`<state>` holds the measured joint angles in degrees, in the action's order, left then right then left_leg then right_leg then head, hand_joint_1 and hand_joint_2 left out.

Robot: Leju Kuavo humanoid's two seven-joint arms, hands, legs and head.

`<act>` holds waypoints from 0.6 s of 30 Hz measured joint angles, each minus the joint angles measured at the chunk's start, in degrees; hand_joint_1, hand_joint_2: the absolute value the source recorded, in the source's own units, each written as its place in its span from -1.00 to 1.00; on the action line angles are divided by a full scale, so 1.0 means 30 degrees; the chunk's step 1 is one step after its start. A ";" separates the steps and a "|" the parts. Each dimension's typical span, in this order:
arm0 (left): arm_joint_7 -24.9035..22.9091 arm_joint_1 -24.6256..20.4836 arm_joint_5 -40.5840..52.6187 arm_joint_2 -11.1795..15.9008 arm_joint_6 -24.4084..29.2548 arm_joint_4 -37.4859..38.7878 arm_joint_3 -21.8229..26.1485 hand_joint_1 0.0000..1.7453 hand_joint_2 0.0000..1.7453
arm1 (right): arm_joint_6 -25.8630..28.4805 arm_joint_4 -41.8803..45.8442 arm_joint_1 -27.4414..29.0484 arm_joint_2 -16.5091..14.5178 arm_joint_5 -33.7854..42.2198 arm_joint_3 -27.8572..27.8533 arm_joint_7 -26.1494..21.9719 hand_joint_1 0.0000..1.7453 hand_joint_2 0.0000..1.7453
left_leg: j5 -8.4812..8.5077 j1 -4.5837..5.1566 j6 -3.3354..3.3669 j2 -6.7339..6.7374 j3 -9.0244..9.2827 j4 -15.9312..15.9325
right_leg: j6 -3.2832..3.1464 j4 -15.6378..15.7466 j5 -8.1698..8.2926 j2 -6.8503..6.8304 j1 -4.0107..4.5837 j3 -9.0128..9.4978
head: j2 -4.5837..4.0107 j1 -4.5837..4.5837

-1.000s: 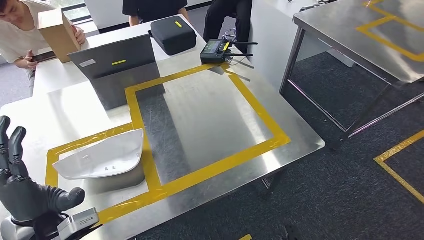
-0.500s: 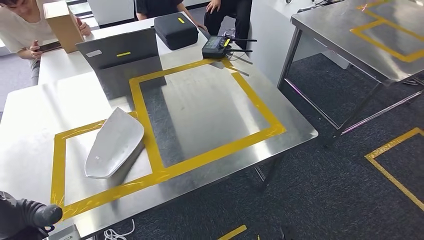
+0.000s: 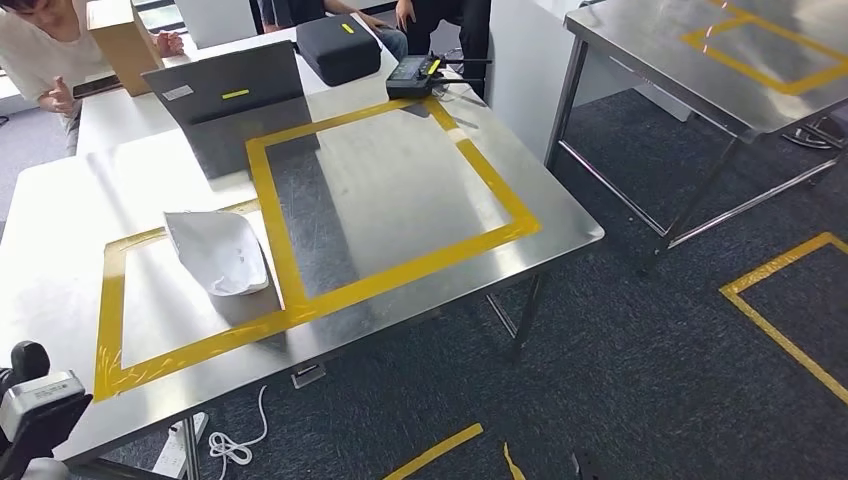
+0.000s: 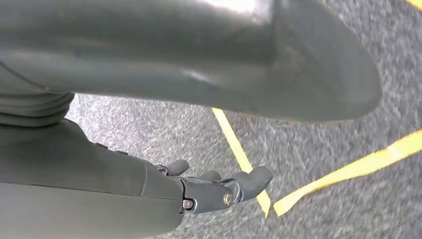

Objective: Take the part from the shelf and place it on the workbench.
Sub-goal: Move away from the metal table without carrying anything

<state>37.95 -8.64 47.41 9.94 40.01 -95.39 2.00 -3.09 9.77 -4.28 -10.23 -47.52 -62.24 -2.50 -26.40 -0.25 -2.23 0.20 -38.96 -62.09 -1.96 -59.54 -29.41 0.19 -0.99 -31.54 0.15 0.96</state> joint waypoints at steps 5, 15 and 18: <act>0.0517 0.1288 -0.2826 -0.0456 0.0000 0.2847 0.5102 -1.00 -1.00 | 0.0009 0.0000 0.0160 -0.0031 -0.0392 -0.0055 -0.0448 -1.00 -1.00 | -0.2373 -0.0019 -0.0164 -0.0035 -0.0185 -0.4215 | -0.0142 -0.0016 0.1100 0.0061 0.0080 -0.1370 | 0.0000 -0.0158; -0.2382 0.1936 -1.1410 0.0195 -0.2401 1.6644 1.5717 -1.00 -1.00 | -0.0149 0.0000 0.0134 -0.0284 -0.0991 -0.0055 -0.0927 -1.00 -1.00 | -0.1114 0.0197 0.0881 0.0181 0.3906 0.2081 | 0.0699 -0.0443 0.1337 0.0062 0.0075 -0.2146 | 0.0000 -0.0218; -0.7208 0.2086 -1.1872 -0.0471 -0.1466 2.1039 1.7632 -1.00 -1.00 | -0.0169 0.0000 0.0132 -0.0260 -0.1009 -0.0055 -0.0905 -1.00 -1.00 | -0.0509 0.0170 0.1074 0.0246 0.3158 0.2021 | 0.0921 -0.3764 -0.1402 0.0016 0.0048 -0.2904 | 0.0000 -0.0171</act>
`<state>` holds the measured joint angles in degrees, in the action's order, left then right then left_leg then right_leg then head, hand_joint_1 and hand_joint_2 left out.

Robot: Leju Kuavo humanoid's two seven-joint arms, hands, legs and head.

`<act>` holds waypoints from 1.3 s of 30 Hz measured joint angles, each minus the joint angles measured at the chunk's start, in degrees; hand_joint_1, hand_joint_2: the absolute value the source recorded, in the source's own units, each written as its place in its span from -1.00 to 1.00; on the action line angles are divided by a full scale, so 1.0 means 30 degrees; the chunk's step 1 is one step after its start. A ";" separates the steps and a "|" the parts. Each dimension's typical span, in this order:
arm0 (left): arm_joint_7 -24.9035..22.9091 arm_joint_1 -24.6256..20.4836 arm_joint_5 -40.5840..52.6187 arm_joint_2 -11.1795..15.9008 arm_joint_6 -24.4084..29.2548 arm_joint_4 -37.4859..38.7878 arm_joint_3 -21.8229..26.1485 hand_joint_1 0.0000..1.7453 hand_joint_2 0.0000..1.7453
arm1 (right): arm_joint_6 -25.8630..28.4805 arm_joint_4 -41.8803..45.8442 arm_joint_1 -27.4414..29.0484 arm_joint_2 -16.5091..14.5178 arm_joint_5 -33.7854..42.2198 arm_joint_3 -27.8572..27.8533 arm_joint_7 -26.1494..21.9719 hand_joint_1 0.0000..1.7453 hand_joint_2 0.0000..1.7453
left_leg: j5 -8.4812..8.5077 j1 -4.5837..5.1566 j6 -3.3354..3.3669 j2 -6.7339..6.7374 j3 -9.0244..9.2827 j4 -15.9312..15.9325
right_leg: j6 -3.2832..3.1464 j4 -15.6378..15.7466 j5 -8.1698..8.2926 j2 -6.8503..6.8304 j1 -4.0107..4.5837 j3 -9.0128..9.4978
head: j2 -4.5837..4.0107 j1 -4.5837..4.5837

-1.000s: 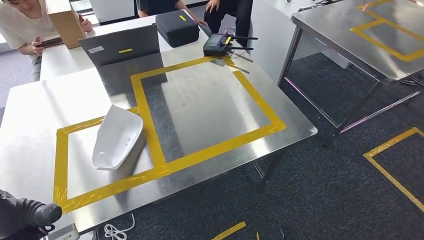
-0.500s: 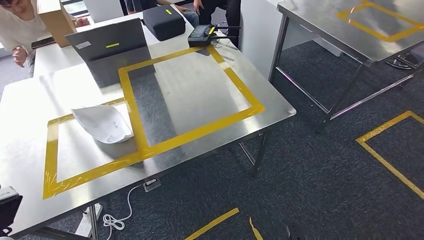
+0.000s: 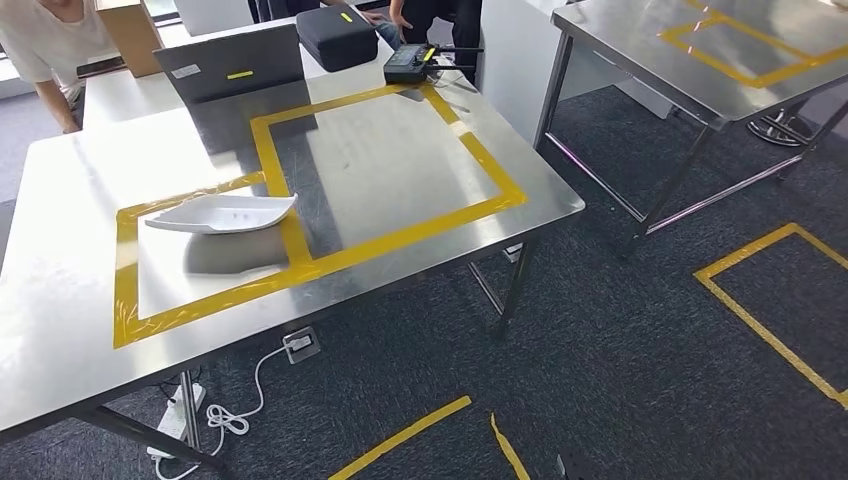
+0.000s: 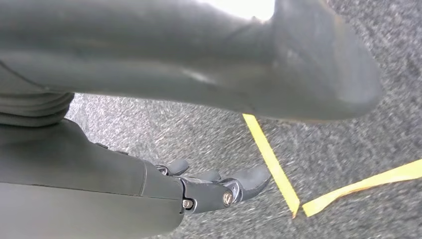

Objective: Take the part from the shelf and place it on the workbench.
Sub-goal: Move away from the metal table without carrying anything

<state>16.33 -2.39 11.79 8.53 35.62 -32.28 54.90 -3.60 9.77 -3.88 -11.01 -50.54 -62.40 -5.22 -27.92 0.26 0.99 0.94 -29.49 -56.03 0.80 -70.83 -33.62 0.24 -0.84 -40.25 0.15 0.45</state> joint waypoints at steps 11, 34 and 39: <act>-0.5460 0.0029 -0.1007 -0.4721 -0.0271 0.5617 0.3239 -1.00 -1.00 | 0.0002 0.0000 -0.0116 0.0286 -0.0628 0.0015 0.1512 -1.00 -1.00 | 0.1189 0.0019 -0.0641 -0.0171 -0.2076 -0.0979 | -0.0764 0.4522 0.1166 -0.0036 0.0259 0.3914 | 0.0000 0.0281; -0.3125 -0.2921 1.1485 -0.4025 -0.7902 0.6682 -0.6750 -1.00 -1.00 | -0.0392 0.0000 -0.0857 0.0204 -0.1464 0.0669 0.0084 -1.00 -1.00 | 0.0672 0.0067 0.0029 -0.0099 -0.1345 -0.0599 | 0.0153 -0.0465 0.0978 -0.0164 0.0118 0.0712 | 0.0000 0.0328; -0.3048 -0.3024 1.1494 -0.4079 -0.7902 0.6693 -0.7431 -1.00 -1.00 | -0.0384 0.0000 -0.0864 0.0149 -0.1468 0.0727 0.0036 -1.00 -1.00 | 0.1422 0.0132 -0.0320 -0.0023 -0.2081 -0.0723 | -0.0494 0.4412 0.1086 -0.0091 0.0426 0.3907 | 0.0000 0.0339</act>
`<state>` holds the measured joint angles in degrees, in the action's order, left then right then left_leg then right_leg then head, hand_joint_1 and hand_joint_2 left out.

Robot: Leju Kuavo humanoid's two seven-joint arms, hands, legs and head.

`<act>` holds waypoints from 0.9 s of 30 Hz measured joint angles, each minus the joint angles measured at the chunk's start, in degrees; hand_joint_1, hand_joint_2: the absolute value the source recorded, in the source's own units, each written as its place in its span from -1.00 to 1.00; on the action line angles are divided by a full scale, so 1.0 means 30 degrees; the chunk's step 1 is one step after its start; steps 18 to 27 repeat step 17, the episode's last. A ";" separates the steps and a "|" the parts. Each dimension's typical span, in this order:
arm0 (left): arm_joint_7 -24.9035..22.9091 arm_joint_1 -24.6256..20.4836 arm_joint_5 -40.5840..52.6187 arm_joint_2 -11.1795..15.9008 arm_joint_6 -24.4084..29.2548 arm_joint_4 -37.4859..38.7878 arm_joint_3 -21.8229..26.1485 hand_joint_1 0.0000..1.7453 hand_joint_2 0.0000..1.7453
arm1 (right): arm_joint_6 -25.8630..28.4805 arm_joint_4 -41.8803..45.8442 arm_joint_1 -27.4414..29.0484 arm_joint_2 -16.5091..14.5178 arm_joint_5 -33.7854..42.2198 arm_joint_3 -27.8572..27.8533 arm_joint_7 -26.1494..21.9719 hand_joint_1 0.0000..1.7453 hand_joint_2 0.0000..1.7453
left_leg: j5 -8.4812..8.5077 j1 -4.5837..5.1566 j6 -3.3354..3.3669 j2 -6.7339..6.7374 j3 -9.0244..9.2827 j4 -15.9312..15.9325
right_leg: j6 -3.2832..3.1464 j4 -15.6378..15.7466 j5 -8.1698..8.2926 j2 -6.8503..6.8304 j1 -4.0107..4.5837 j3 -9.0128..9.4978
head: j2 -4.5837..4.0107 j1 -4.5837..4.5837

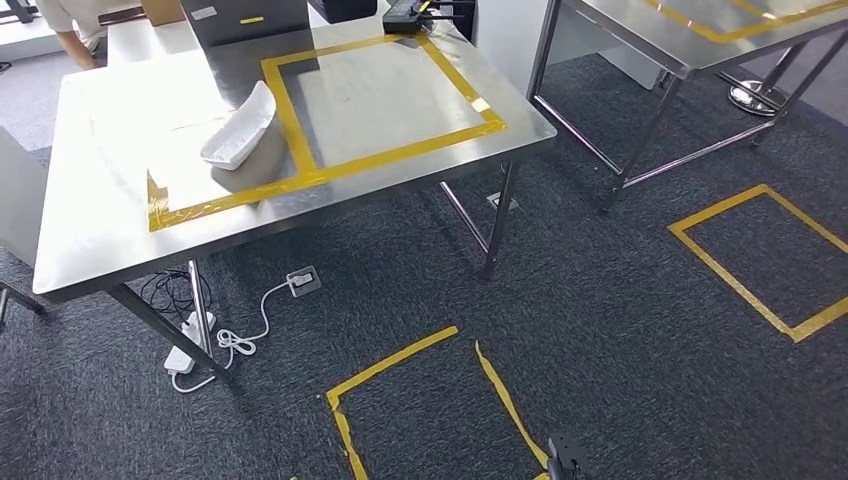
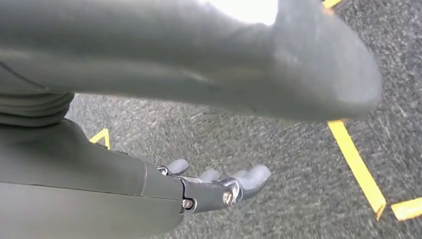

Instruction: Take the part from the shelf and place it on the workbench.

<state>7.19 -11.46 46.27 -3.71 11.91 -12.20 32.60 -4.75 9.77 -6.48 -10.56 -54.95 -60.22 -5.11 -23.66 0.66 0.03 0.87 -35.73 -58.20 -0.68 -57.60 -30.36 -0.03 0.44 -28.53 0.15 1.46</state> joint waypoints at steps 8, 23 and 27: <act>-0.0004 0.0008 0.0000 -0.0009 -0.0002 0.0051 -0.0329 -1.00 -1.00 | 0.0004 0.0000 -0.0053 -0.0129 -0.0011 0.0002 0.0016 -1.00 -1.00 | -0.3492 -0.0269 -0.0786 -0.0231 -0.1253 -0.4958 | -0.0532 0.0158 0.1408 -0.0160 -0.0254 -0.1420 | 0.0000 -0.0186; -0.1275 0.0458 -0.0508 -0.0084 -0.0115 0.0143 -0.0358 -1.00 -1.00 | 0.0488 0.0000 0.0311 -0.0137 0.0495 -0.0051 0.1110 -1.00 -1.00 | -0.2317 -0.0190 -0.0363 -0.0362 0.2546 0.0269 | 0.0304 -0.0220 0.2550 -0.0150 -0.0381 -0.2600 | 0.0000 -0.0158; -0.1275 0.0458 -0.0508 -0.0084 -0.0115 0.0143 -0.0358 -1.00 -1.00 | 0.0488 0.0000 0.0311 -0.0137 0.0495 -0.0051 0.1110 -1.00 -1.00 | -0.2317 -0.0190 -0.0363 -0.0362 0.2546 0.0269 | 0.0304 -0.0220 0.2550 -0.0150 -0.0381 -0.2600 | 0.0000 -0.0158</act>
